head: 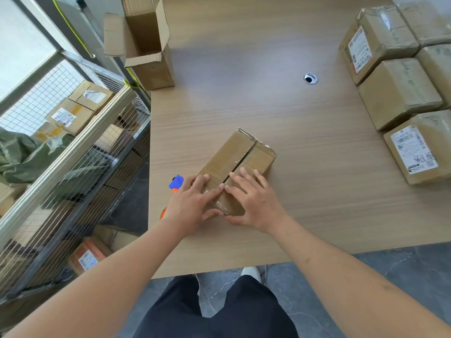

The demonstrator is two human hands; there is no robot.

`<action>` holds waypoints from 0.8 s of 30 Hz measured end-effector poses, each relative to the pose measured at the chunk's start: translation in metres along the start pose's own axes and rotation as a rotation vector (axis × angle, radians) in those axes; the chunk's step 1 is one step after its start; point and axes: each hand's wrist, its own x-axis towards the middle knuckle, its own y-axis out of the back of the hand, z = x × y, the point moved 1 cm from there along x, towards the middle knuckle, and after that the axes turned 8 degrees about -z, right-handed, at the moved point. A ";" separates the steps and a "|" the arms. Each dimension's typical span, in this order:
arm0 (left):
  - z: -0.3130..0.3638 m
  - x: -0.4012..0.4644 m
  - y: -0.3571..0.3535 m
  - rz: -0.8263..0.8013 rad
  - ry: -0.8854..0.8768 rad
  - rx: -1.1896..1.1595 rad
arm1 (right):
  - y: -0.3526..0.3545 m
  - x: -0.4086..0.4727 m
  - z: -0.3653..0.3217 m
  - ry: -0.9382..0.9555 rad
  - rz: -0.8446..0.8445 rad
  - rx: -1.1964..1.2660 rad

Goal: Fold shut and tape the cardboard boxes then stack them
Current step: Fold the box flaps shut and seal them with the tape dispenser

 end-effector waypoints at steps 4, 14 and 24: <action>0.004 0.001 0.005 -0.034 0.009 0.039 | -0.006 0.003 -0.013 -0.050 -0.028 0.040; -0.015 -0.020 0.016 0.072 -0.185 0.015 | 0.023 0.016 0.026 0.049 -0.383 0.254; -0.009 -0.017 -0.005 0.232 -0.148 -0.131 | 0.015 0.013 0.003 -0.048 -0.357 0.161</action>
